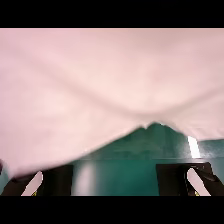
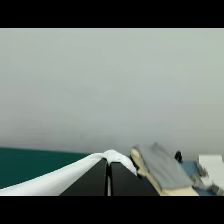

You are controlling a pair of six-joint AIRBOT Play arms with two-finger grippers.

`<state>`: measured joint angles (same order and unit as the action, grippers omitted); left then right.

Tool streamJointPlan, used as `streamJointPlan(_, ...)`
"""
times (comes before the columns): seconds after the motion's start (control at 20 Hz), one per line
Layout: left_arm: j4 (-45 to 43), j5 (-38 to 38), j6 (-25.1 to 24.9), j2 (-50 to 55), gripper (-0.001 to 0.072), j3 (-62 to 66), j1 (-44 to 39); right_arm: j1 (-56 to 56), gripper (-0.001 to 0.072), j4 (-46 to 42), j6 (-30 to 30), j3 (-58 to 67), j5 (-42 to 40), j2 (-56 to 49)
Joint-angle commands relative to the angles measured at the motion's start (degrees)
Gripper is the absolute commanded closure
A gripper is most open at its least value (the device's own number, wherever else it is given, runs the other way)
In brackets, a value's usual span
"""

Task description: Fold the shirts.

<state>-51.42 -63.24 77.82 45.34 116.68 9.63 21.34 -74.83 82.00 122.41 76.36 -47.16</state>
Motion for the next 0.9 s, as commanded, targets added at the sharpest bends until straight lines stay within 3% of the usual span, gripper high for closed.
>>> streamJointPlan(0.0,-2.08,-6.38,1.77,1.27,0.0684,-11.43,0.07,-0.07,0.0698,-1.49,0.68,0.46,12.31,-7.15)
streamJointPlan(0.15,-2.4,-10.03,1.79,6.03,0.0684,-26.16,0.07,-1.11,0.0698,-0.81,0.66,-9.6,15.47,-14.23)
streamJointPlan(0.4,-2.36,-7.02,1.66,18.64,0.0684,-43.82,0.04,-8.13,0.0698,-1.97,0.63,-23.19,16.24,-28.94)
streamJointPlan(0.6,1.44,4.7,-3.58,30.91,0.0684,-45.42,0.04,-11.76,0.0698,-1.86,0.68,-27.58,3.13,-38.91)
streamJointPlan(0.85,18.67,23.82,-16.26,39.67,0.0684,-44.78,0.04,-13.14,0.0698,-1.57,5.03,-27.54,-16.28,-45.77)
